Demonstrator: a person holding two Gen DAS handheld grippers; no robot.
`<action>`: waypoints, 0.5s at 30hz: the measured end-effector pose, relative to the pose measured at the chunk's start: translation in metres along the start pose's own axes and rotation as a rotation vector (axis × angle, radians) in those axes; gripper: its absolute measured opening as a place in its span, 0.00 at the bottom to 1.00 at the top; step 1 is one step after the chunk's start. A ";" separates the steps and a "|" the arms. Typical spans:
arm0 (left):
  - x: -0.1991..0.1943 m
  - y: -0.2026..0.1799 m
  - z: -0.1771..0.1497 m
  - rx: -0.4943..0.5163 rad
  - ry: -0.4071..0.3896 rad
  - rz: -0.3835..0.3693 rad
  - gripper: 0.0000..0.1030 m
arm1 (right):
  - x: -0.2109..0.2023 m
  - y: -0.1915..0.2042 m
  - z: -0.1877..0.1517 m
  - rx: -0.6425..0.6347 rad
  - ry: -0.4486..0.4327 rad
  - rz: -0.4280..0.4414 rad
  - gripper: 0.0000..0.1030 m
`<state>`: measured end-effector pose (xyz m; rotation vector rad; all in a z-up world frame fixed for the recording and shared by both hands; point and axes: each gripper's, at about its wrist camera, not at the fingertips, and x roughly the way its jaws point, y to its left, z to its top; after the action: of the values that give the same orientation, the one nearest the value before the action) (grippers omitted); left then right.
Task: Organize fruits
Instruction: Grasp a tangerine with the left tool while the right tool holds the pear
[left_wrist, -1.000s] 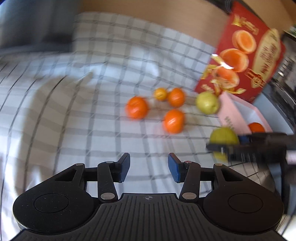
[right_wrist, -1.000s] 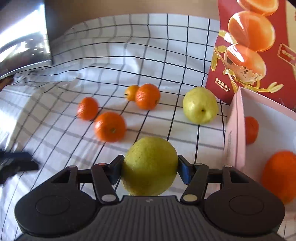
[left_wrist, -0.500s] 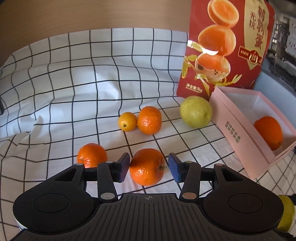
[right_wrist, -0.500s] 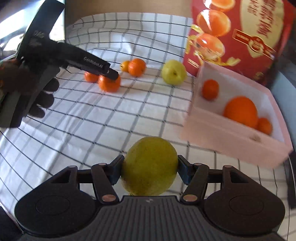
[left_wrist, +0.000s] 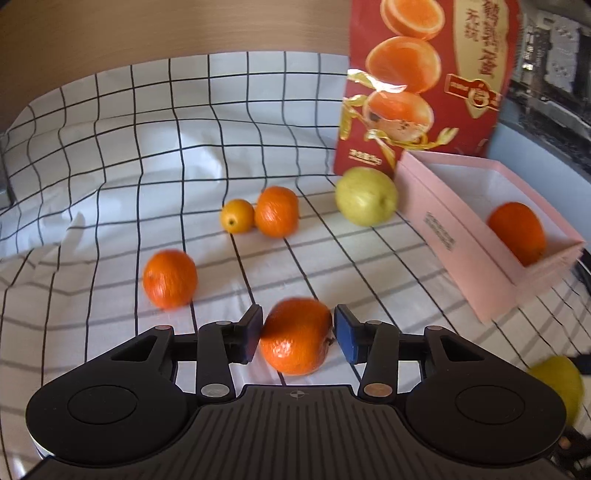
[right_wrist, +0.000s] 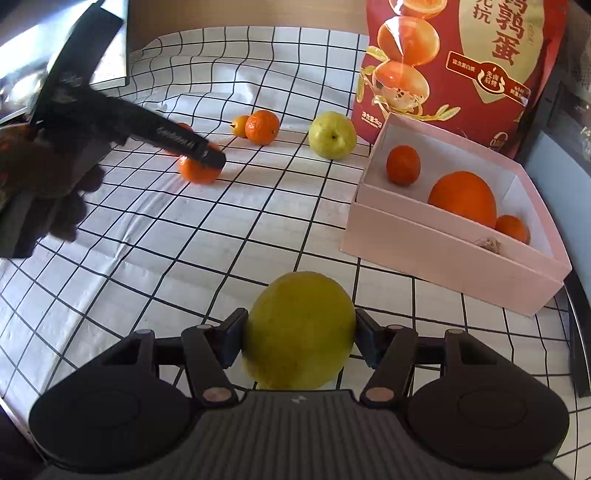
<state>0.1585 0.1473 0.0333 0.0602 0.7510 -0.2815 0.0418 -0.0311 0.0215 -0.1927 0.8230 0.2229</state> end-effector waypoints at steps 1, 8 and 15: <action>-0.006 -0.003 -0.003 0.002 -0.001 -0.008 0.44 | 0.000 0.000 0.000 -0.006 -0.003 0.002 0.59; -0.034 -0.024 -0.030 0.045 0.008 -0.012 0.43 | 0.003 0.003 0.002 -0.044 -0.022 0.013 0.60; -0.037 -0.023 -0.033 0.015 0.018 0.004 0.43 | 0.005 0.006 0.004 -0.079 -0.033 0.019 0.60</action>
<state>0.1045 0.1386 0.0359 0.0783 0.7665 -0.2835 0.0465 -0.0241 0.0195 -0.2546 0.7837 0.2758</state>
